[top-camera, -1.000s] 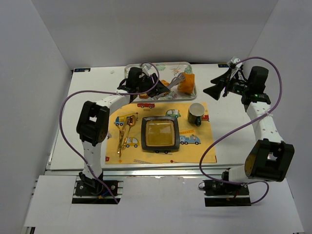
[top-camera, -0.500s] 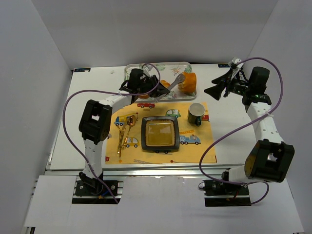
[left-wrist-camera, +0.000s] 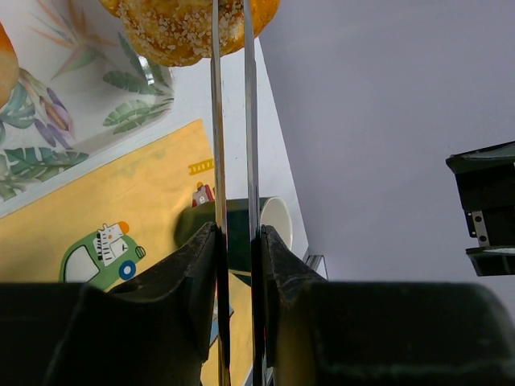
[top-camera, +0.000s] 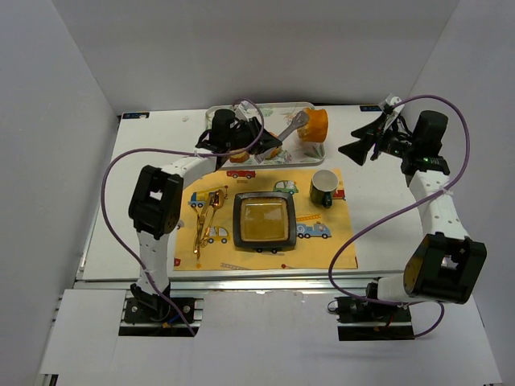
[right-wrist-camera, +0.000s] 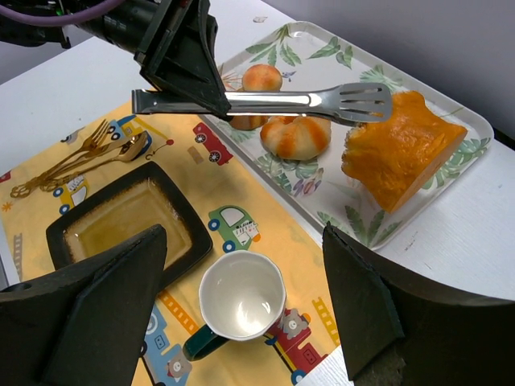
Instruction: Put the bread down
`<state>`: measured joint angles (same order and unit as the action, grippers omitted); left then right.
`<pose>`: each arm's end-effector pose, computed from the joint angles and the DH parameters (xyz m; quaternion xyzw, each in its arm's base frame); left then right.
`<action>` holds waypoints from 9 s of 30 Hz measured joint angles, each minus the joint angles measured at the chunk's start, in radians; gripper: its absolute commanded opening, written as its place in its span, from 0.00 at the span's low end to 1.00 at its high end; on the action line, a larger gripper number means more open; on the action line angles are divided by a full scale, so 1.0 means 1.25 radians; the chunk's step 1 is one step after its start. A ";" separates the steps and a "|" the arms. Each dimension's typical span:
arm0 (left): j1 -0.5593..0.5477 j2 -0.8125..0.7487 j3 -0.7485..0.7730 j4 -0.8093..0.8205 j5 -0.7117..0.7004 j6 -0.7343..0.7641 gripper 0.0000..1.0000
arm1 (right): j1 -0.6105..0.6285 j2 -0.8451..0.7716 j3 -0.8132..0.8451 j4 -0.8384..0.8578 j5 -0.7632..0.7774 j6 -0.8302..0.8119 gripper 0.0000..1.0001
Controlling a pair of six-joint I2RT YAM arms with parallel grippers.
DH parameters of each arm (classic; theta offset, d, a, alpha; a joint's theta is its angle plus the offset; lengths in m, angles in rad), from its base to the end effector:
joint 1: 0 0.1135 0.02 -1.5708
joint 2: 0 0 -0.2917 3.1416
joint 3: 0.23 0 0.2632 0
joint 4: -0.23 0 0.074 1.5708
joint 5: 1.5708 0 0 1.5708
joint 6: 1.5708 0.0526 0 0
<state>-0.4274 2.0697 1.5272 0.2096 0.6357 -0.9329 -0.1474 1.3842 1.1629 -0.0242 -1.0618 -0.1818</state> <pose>0.4602 -0.2439 0.2507 -0.0179 0.7945 -0.5445 0.2684 0.3289 -0.0024 0.3782 -0.3231 0.6744 0.3068 0.5888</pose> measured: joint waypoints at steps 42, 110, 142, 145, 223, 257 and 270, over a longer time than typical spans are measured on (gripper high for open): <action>-0.517 -0.515 -0.016 -1.106 -0.692 0.297 0.35 | -0.013 0.011 0.000 0.004 -0.036 0.011 0.82; 0.203 -0.290 -0.116 -0.474 -0.324 0.168 0.52 | -0.012 0.011 -0.039 0.063 -0.054 0.039 0.82; 0.215 -0.191 -0.081 -0.430 -0.224 0.151 0.56 | -0.012 0.011 -0.040 0.064 -0.053 0.039 0.82; 0.215 -0.182 -0.072 -0.437 -0.224 0.157 0.56 | -0.012 0.011 -0.040 0.064 -0.053 0.039 0.82; 0.083 -0.772 -0.589 -0.624 -0.148 0.197 0.48 | 0.010 0.009 -0.045 0.000 -0.053 -0.014 0.82; 0.446 -0.470 -0.584 -0.345 -0.470 0.694 0.37 | 0.139 0.031 0.012 -0.202 0.058 -0.219 0.84; 0.492 -0.521 -0.702 -0.194 -0.516 0.709 0.98 | 0.262 0.037 0.032 -0.241 0.413 -0.157 0.90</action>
<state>0.1871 1.4181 0.6495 -0.0330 -0.0097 -0.0471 0.1806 1.4307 1.2030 -0.3260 -0.5457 -0.3782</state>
